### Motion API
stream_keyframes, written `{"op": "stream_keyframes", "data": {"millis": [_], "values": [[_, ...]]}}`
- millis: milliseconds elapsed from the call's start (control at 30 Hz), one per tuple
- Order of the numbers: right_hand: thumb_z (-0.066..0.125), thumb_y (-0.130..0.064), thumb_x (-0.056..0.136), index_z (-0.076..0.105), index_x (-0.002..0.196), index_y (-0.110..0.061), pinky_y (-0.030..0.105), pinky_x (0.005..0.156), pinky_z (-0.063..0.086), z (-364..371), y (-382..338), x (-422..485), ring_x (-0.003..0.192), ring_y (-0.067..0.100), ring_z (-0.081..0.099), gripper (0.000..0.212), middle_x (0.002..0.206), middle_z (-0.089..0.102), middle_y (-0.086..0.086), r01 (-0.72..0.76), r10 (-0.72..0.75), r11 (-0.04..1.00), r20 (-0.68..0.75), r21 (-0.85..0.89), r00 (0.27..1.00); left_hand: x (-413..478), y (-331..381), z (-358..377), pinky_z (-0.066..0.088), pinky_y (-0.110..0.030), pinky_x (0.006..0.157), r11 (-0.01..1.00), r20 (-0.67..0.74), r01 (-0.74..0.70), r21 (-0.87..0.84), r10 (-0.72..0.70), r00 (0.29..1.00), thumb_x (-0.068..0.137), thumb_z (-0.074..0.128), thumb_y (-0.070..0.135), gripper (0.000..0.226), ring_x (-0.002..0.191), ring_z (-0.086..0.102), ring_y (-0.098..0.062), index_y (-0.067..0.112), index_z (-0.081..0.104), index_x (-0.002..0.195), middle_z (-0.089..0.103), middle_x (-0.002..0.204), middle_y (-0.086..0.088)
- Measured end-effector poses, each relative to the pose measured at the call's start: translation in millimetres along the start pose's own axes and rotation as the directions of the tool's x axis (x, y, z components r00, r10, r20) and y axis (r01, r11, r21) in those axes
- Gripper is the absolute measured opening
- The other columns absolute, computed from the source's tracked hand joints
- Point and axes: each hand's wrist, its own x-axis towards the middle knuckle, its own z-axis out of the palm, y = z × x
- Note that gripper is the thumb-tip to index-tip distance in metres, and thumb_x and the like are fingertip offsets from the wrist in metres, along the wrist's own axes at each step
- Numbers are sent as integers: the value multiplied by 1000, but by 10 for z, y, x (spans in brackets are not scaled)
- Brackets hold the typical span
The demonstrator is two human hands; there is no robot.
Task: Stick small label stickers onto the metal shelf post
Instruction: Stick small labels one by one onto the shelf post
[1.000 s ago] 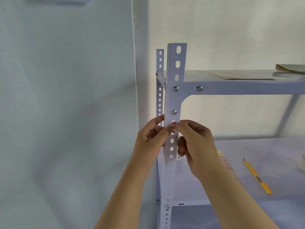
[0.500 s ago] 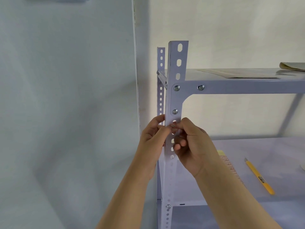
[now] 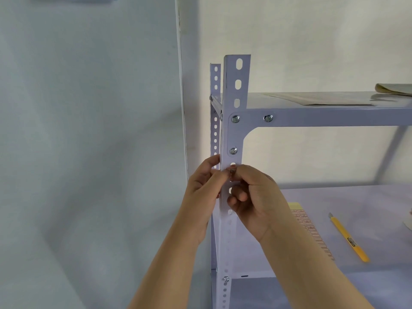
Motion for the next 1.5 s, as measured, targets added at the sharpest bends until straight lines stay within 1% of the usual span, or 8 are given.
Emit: {"op": "stream_keyframes", "data": {"millis": [167,233,333,533,700,1133,1233,1500], "values": [[59,-8,89,66,69,-13,24,40,37,-48,2,-42,39,12,34,22,64,47,2,21,-23,998,33,52,999,-31,51,46,49,-24,54,995,20,15,-97,-13,1000,98,56,14,24,62,60,-21,5,67,117,67,82,-11],[61,-10,89,66,64,-15,24,41,37,-56,0,-48,39,12,34,26,67,44,4,16,-19,997,45,71,999,-21,78,67,45,-26,49,988,46,44,-147,-38,998,97,54,14,23,55,55,-26,-3,64,109,63,81,-16],[60,-11,90,64,71,-13,24,41,38,-79,-1,-46,41,13,34,20,77,44,9,12,-17,997,64,73,998,-10,126,105,40,-26,46,979,72,81,-190,-68,995,93,54,16,18,50,54,-28,3,65,99,61,82,-20],[53,-11,95,68,77,-9,25,43,40,-155,8,-28,40,15,35,23,91,46,16,38,-44,998,124,53,991,0,90,162,33,-31,51,979,56,83,-187,-74,996,95,53,18,14,48,52,-26,8,64,97,63,75,-13],[53,-12,95,70,78,-10,27,45,40,-175,40,-13,42,15,36,24,97,42,12,53,-62,997,152,62,986,29,84,170,30,-30,50,978,59,102,-182,-93,994,91,52,17,11,42,50,-25,9,58,95,59,70,-12],[54,-12,96,69,90,-7,28,46,41,-188,67,-24,44,17,36,17,97,42,13,66,-76,996,164,63,984,36,104,179,33,-27,46,967,75,131,-217,-117,990,90,50,15,16,46,48,-23,13,61,103,52,94,-17],[54,-11,95,69,87,-7,28,46,40,-197,64,-27,43,17,36,18,98,44,13,64,-74,996,160,68,984,34,83,166,33,-26,46,966,78,123,-228,-107,991,86,54,18,19,50,49,-25,14,64,102,56,93,-16],[54,-10,95,70,85,-7,27,46,40,-202,55,-32,44,18,36,19,89,48,17,72,-80,996,157,58,984,47,98,165,35,-27,47,966,75,146,-211,-133,988,83,56,19,38,48,48,-24,-5,55,112,55,98,-18]]}}
